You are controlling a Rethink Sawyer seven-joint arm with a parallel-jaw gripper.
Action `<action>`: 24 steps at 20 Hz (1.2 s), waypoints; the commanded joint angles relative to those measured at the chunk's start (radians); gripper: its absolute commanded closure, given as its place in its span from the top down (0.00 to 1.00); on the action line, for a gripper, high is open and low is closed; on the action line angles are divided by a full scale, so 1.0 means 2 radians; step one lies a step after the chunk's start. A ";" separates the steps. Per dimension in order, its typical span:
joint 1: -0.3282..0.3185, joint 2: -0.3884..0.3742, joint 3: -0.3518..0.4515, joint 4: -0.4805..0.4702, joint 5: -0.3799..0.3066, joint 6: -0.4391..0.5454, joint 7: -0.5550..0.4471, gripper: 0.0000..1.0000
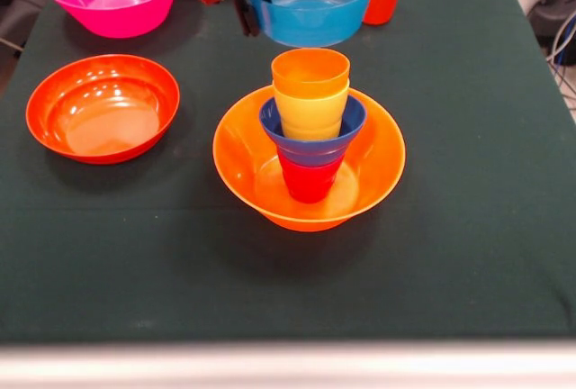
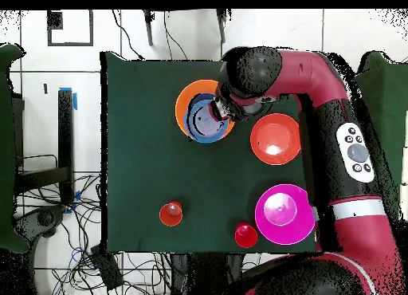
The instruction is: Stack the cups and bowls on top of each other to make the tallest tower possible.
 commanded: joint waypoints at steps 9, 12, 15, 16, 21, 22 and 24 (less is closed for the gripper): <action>0.019 0.043 -0.022 -0.009 -0.035 -0.038 -0.054 0.00; 0.019 0.045 -0.021 -0.014 -0.038 -0.035 -0.060 0.00; 0.018 0.044 -0.020 -0.017 -0.040 -0.032 -0.065 0.00; 0.017 0.044 -0.020 -0.017 -0.040 -0.031 -0.066 0.00; 0.017 0.046 -0.018 -0.022 -0.042 -0.030 -0.068 0.00; 0.017 0.047 -0.018 -0.024 -0.043 -0.029 -0.070 0.00; 0.017 0.048 -0.018 -0.023 -0.044 -0.031 -0.070 0.00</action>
